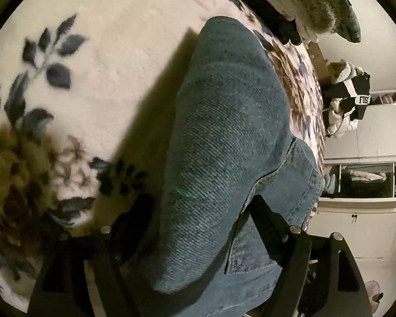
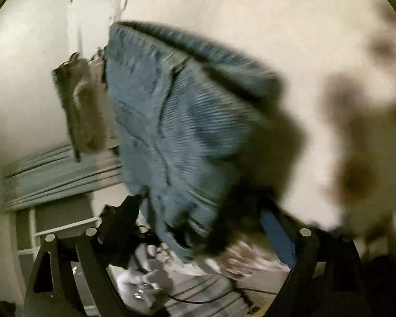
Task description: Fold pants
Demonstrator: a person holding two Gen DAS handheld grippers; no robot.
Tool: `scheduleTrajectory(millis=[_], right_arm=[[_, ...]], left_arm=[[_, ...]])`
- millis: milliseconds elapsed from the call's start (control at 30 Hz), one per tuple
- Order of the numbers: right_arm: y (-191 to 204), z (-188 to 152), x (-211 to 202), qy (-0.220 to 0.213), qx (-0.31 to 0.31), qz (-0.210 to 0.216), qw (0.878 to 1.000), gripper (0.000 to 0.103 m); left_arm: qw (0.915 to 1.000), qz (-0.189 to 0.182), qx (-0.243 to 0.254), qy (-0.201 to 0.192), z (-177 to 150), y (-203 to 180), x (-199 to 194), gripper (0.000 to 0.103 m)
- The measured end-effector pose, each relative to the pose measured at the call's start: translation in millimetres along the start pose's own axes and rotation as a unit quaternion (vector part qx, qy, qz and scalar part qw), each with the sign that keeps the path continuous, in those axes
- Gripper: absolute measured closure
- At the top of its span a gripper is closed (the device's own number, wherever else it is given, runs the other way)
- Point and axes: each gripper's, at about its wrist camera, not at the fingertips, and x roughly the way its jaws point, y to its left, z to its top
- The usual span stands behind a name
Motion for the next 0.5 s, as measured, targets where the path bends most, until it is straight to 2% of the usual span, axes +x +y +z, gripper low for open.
scheduleTrajectory(millis=[100, 367, 500], right_arm=[[10.2, 1.7, 12.8, 0.001, -0.020, -0.019, 1.000, 0.009], [27.4, 6.6, 26.6, 0.004, -0.033, -0.003, 0.999, 0.009], [40.1, 15.2, 47.3, 0.000, -0.043, -0.027, 0.999, 0.009]], left_arm=[[1.0000, -0.002, 0.004, 0.004, 0.9, 1.7, -0.8, 0.026], [0.9999, -0.002, 0.011, 0.011, 6.1, -1.3, 3.4, 0.026], [0.9998, -0.006, 0.014, 0.010, 6.6, -0.5, 5.7, 0.025]])
